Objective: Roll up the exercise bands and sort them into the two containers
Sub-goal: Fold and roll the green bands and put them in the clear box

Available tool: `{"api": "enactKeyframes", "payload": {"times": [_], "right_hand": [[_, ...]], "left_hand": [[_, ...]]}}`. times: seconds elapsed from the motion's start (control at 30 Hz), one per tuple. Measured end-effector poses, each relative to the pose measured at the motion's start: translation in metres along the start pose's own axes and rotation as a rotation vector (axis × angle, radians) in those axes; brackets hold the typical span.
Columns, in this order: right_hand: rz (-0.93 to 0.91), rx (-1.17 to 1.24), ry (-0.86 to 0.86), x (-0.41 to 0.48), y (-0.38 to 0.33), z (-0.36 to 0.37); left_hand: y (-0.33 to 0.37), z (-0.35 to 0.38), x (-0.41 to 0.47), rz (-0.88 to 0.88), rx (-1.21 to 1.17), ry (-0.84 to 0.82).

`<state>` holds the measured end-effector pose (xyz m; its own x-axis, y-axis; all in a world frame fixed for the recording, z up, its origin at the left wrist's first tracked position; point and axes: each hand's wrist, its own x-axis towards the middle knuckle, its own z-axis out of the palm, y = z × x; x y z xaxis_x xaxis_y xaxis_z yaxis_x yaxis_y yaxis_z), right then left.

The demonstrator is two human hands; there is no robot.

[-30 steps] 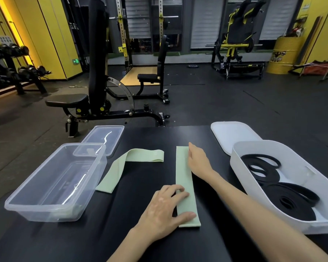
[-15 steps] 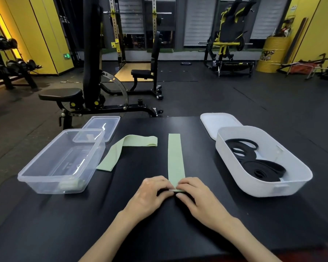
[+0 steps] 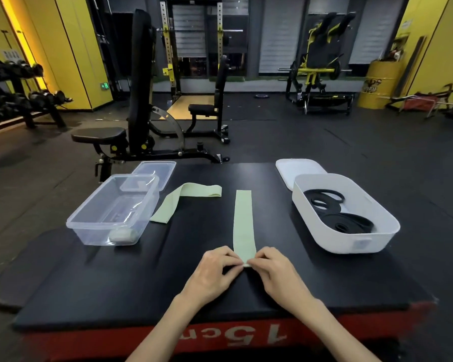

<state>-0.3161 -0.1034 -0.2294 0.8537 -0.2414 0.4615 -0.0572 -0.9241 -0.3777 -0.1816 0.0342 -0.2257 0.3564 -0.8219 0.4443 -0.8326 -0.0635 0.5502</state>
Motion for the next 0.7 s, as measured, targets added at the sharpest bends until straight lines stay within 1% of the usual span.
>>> {"api": "enactKeyframes", "payload": {"times": [0.1, 0.27, 0.37, 0.57, 0.7], "right_hand": [[0.041, 0.039, 0.018, -0.005, -0.007, -0.002], [0.065, 0.033, 0.017, -0.01, -0.014, -0.003], [0.066, 0.043, 0.018, -0.015, -0.017, -0.006], [0.047, 0.093, -0.032, -0.02, -0.017, -0.009], [0.046, 0.102, 0.003, -0.02, -0.014, -0.008]], "left_hand": [[0.003, 0.0, -0.009, -0.007, 0.018, 0.014], [0.004, -0.007, -0.009, -0.018, -0.03, -0.026], [0.005, -0.007, -0.012, -0.003, -0.037, -0.046], [0.008, -0.006, -0.013, -0.019, -0.048, -0.079], [0.009, -0.005, -0.014, -0.063, -0.045, -0.061]]}}
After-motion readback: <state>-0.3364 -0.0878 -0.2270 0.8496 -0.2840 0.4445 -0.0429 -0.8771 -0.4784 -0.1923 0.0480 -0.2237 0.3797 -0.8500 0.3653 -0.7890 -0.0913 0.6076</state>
